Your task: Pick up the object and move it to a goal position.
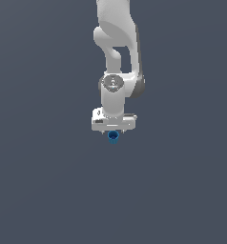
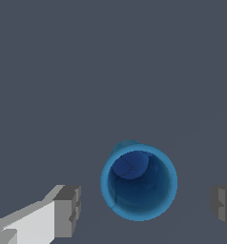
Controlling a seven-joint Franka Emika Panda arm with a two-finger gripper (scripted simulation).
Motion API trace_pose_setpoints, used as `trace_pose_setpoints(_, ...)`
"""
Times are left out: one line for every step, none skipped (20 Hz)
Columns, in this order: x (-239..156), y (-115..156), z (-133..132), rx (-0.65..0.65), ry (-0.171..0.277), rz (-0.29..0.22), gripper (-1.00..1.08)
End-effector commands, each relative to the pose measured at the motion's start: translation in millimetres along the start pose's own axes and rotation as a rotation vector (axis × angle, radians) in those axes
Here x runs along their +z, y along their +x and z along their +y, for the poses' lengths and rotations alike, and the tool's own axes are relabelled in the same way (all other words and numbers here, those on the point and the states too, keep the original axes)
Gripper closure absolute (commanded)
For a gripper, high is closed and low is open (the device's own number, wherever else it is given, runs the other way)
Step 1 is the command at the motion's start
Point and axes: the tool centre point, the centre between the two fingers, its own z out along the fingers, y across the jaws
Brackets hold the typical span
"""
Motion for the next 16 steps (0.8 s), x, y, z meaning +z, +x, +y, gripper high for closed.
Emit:
trace_pose_setpoints(0.1,0.2,0.0,0.0,0.0,0.001,-0.92)
trace_pose_setpoints(1.2,0.1,0.0,0.0,0.0,0.001,-0.92)
trace_pose_setpoints(2.9,0.0,0.0,0.0,0.0,0.001,-0.92)
trace_pose_setpoints(5.3,-0.1,0.0,0.0,0.0,0.001,-0.92)
trace_pose_setpoints(8.4,-0.2,0.0,0.0,0.0,0.001,-0.92)
trace_pose_setpoints(12.1,-0.4,0.0,0.0,0.0,0.001,-0.92)
trace_pose_setpoints(16.5,-0.7,0.0,0.0,0.0,0.001,-0.92)
trace_pose_setpoints(21.6,-1.0,0.1,0.0,0.0,0.001,-0.92)
trace_pose_setpoints(27.1,-1.3,0.1,0.0,0.0,0.001,-0.92)
trace_pose_setpoints(32.4,-1.6,0.1,0.0,0.0,0.001,-0.92)
trace_pose_setpoints(37.0,-1.8,0.1,0.0,0.0,0.001,-0.92)
trace_pose_setpoints(40.8,-1.9,-0.2,-0.001,0.0,0.001,-0.92)
trace_pose_setpoints(44.1,-1.8,-0.2,-0.001,0.0,0.001,-0.92)
trace_pose_setpoints(46.7,-1.7,-0.2,-0.001,0.0,0.001,-0.92)
trace_pose_setpoints(48.7,-1.5,-0.2,-0.001,0.0,0.001,-0.92)
trace_pose_setpoints(50.0,-1.3,-0.1,-0.001,0.0,0.001,-0.92)
